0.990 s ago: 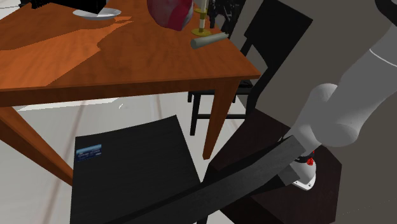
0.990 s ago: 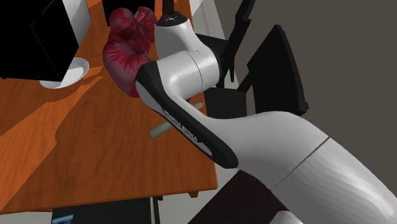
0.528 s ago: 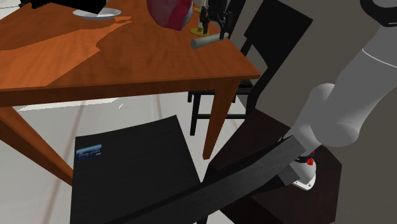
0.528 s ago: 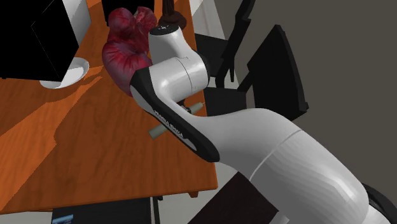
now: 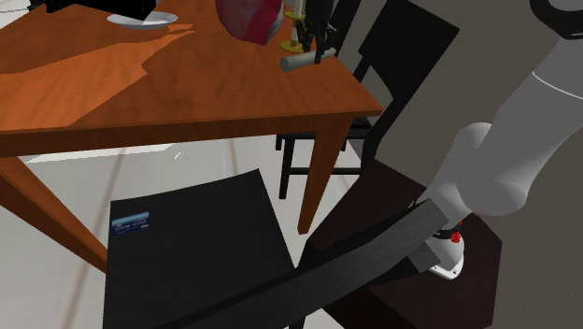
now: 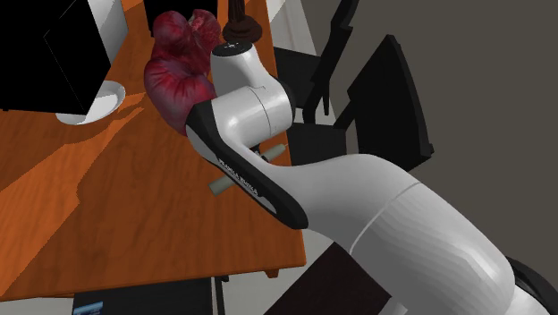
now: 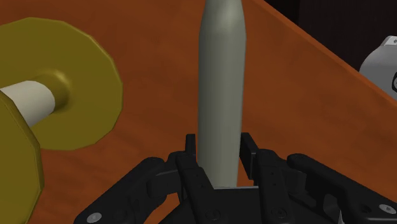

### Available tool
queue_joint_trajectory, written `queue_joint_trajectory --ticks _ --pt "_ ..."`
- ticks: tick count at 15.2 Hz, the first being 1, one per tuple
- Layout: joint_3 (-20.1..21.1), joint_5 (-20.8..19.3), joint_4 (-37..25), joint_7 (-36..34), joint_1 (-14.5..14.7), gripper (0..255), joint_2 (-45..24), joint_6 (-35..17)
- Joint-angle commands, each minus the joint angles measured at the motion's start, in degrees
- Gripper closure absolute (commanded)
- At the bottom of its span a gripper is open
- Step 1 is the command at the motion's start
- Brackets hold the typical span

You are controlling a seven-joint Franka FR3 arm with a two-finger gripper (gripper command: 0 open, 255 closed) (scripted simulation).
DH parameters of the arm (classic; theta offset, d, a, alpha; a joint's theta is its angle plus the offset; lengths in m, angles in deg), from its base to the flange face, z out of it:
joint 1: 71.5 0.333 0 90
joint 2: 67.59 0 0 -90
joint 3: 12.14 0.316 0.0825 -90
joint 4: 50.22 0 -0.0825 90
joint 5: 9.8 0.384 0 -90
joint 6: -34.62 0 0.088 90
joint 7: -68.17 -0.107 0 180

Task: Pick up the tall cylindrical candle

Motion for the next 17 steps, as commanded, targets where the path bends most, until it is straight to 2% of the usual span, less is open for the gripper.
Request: queue_joint_trajectory --ticks 1,5,17 --pt "-0.01 0.0 0.07 -0.01 -0.01 255 -0.05 -0.02" --pt "-0.03 0.01 0.14 0.04 -0.03 255 -0.09 -0.13" --pt "-0.19 0.41 -10.41 -0.05 -0.15 255 -1.24 9.37"
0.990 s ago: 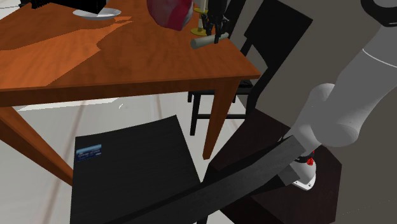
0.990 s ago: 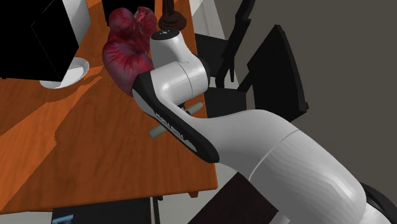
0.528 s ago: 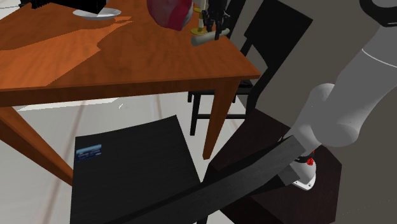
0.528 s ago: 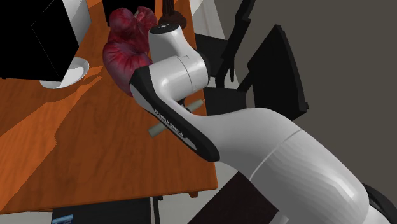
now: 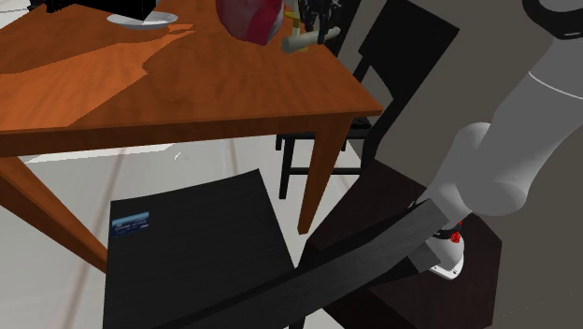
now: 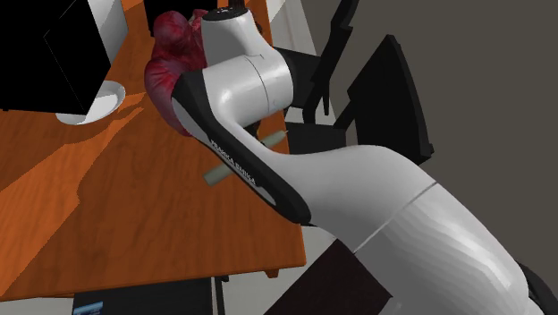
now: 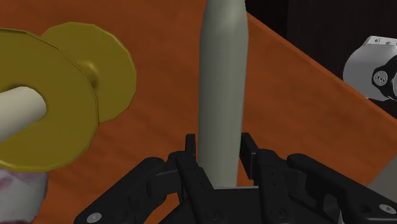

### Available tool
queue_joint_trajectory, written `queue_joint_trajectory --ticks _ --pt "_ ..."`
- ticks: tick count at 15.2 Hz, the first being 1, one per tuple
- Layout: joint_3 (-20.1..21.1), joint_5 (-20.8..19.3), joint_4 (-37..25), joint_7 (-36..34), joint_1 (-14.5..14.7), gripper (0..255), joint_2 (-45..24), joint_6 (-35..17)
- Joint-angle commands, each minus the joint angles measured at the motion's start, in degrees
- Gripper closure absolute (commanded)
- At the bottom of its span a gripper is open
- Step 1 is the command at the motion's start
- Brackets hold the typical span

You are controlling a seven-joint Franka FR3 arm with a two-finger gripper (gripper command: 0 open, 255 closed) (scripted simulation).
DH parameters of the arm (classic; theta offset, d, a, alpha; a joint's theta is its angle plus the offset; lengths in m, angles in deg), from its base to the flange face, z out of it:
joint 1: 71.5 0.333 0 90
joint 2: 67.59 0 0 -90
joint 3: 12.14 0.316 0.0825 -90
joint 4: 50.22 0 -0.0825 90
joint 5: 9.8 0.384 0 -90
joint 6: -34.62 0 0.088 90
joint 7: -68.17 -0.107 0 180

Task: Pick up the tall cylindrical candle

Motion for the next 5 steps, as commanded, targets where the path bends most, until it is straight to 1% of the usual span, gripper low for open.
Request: queue_joint_trajectory --ticks 1,3,5 --pt "-0.04 0.04 -1.8 -0.01 -0.04 255 -0.1 1.71" --pt "-0.11 0.21 -3.87 0.04 -0.1 255 -0.55 3.38" --pt "-0.12 0.22 -4.02 0.04 -0.11 255 -0.58 3.5"
